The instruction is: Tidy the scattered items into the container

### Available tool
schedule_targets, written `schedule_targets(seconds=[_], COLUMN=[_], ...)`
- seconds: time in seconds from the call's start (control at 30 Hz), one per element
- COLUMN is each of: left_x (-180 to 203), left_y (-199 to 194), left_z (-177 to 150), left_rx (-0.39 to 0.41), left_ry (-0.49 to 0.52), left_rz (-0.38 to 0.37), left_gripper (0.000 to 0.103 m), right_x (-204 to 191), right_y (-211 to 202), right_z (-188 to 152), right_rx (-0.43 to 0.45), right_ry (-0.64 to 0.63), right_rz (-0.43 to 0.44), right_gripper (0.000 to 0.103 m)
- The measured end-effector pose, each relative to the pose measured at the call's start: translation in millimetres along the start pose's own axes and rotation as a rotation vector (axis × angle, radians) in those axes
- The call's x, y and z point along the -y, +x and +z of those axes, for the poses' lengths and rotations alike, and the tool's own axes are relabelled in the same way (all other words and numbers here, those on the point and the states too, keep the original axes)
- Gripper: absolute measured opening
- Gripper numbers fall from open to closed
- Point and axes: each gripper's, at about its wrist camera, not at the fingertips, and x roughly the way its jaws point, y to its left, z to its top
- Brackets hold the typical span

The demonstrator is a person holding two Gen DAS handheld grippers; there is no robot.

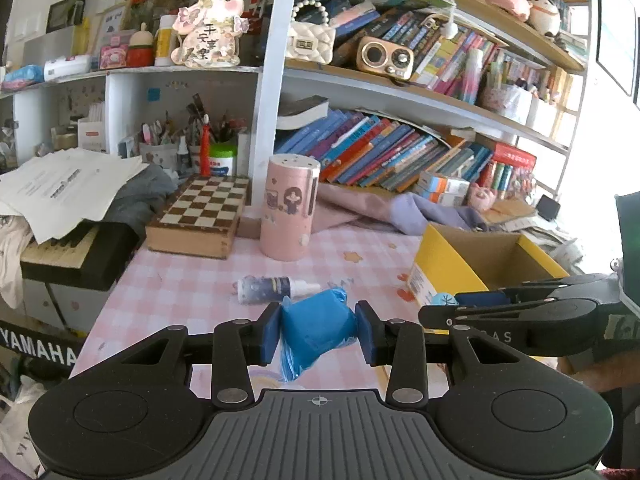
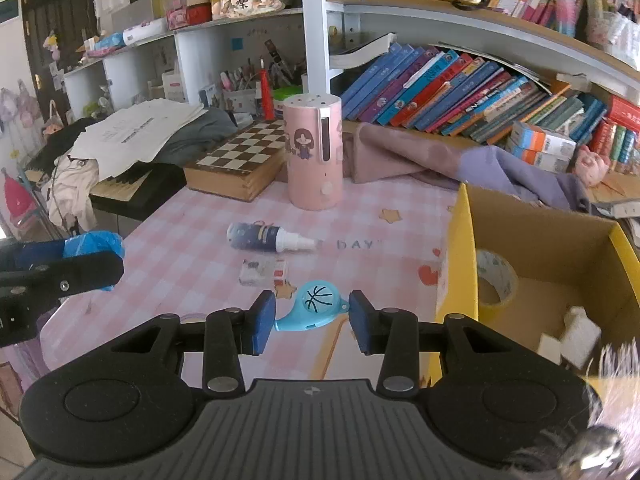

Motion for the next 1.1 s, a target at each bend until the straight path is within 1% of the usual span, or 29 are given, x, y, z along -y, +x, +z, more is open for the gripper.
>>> schedule_targets(seconds=[0.37, 0.6, 0.77, 1.1], left_x=[20, 36, 46, 70], left_y=[-47, -64, -68, -64], left_z=[-29, -50, -59, -65], left_rx=[-0.006, -0.031, -0.053, -0.078], left_ry=[0.029, 0.049, 0.067, 0.123], left_rz=[-0.059, -0.113, -0.149, -0.247], left_gripper=[0.038, 0.037, 0.037, 0.037], right_x=[-9, -10, -6, 8], right_y=[-55, -83, -99, -124], right_z=[-47, -80, -100, -123], right_rx=[0.008, -0.016, -0.03, -0.042], right_ry=[0.042, 0.075, 0.116, 0.196], right_rz=[-0.042, -0.082, -0.119, -0.211], right_gripper=[0.038, 0.038, 0.038, 0.038])
